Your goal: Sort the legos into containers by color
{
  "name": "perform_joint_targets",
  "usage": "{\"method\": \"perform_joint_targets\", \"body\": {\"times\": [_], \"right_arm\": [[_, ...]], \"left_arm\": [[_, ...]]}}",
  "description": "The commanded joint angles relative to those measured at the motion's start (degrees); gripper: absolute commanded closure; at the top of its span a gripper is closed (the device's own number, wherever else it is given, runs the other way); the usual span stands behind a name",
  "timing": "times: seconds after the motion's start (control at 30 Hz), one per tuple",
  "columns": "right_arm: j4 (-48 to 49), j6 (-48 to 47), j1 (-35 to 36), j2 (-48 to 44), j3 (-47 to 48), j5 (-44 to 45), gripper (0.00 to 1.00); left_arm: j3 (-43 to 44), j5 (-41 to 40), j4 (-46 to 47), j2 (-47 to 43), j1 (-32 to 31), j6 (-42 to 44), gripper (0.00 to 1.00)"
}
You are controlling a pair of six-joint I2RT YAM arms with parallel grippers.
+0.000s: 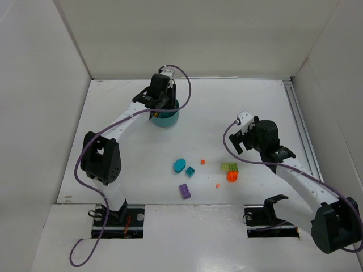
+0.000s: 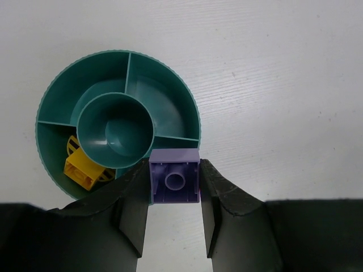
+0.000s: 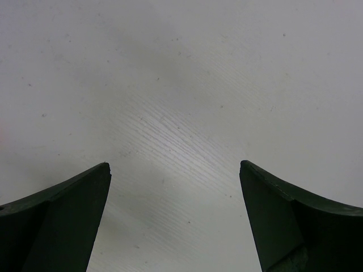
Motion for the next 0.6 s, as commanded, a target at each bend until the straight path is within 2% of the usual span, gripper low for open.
{"method": "perform_joint_targets", "body": {"times": [0.0, 0.37, 0.57], "right_arm": [[0.97, -0.29, -0.43, -0.64, 0.37, 0.53, 0.00], [0.97, -0.29, -0.43, -0.64, 0.37, 0.53, 0.00], [0.97, -0.29, -0.43, -0.64, 0.37, 1.06, 0.00]], "left_arm": [[-0.74, -2.19, 1.25, -2.58, 0.14, 0.30, 0.73], [-0.74, -10.89, 1.25, 0.24, -1.00, -1.01, 0.72], [-0.22, -11.52, 1.25, 1.29, -1.53, -1.01, 0.68]]}}
